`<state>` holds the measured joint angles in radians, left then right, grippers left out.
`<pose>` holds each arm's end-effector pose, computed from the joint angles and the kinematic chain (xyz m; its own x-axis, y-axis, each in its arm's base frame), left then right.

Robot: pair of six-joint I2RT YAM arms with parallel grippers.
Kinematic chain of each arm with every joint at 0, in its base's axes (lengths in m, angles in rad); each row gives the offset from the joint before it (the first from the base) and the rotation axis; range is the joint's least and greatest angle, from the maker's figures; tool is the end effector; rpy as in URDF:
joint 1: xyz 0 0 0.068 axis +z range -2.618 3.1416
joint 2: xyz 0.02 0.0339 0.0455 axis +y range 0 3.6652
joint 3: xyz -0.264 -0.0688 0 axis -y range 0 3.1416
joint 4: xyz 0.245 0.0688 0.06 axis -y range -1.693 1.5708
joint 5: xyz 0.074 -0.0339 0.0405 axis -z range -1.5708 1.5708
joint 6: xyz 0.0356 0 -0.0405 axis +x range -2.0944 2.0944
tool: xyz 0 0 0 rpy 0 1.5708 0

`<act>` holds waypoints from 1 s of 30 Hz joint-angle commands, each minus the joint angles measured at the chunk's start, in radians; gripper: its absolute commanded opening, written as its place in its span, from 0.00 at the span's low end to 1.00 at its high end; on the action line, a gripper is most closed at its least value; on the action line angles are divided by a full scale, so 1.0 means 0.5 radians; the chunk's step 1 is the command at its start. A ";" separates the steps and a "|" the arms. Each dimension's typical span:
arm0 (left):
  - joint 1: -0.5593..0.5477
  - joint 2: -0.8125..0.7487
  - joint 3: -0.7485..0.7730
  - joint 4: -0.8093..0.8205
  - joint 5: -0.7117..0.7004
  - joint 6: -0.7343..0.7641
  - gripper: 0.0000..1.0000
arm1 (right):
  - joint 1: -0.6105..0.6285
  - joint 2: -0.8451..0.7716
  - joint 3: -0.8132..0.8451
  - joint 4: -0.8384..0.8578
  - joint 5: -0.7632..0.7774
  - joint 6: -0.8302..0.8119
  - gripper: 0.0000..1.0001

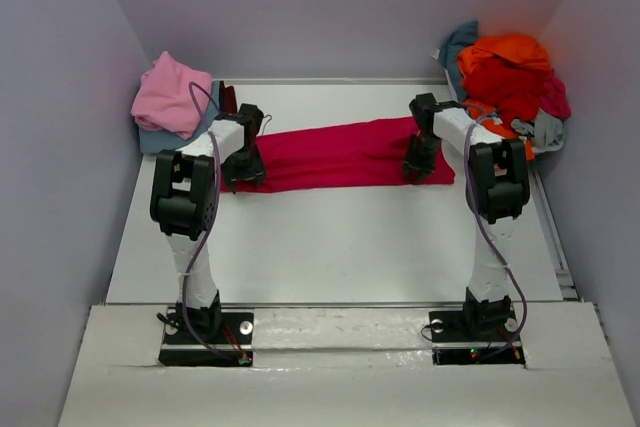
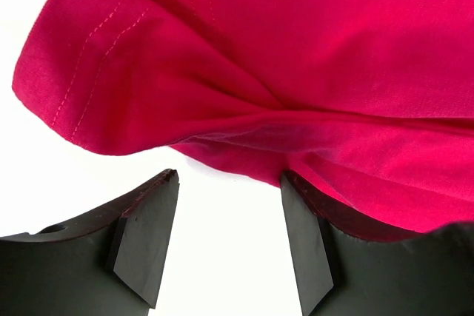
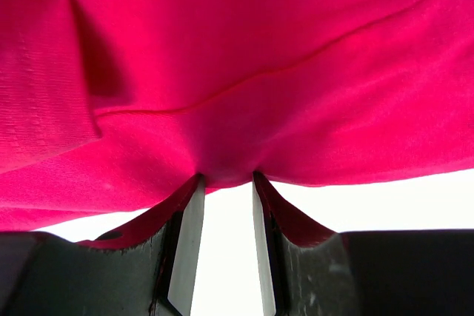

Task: Fold and stack the t-shirts
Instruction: Fold the other side of the tshirt into a rectangle

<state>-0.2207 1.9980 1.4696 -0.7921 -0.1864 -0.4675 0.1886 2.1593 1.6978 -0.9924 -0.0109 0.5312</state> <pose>0.3900 -0.0807 0.1765 -0.9207 -0.2473 -0.3020 -0.2740 0.9605 0.0487 0.4178 0.0801 0.1689 -0.9367 0.3369 -0.0951 0.3315 0.9410 0.0684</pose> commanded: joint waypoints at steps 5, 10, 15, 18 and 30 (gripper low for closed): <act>0.006 -0.127 -0.052 -0.066 -0.017 0.042 0.69 | 0.015 0.035 0.236 0.006 -0.021 -0.007 0.38; 0.006 -0.143 -0.052 -0.066 -0.011 0.036 0.69 | 0.015 0.047 0.396 -0.064 -0.024 -0.013 0.38; 0.006 -0.136 -0.046 -0.063 -0.008 0.030 0.69 | 0.034 0.013 0.412 -0.080 -0.018 -0.022 0.38; 0.006 -0.127 -0.043 -0.066 0.001 0.030 0.69 | 0.034 0.041 0.436 -0.123 -0.024 -0.022 0.38; 0.006 -0.106 -0.016 -0.069 -0.011 0.045 0.69 | 0.034 -0.165 0.093 -0.071 -0.018 -0.022 0.38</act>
<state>-0.2207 1.9919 1.4494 -0.7975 -0.1864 -0.4595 0.1936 2.1651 1.7863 -1.0313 -0.0185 0.5304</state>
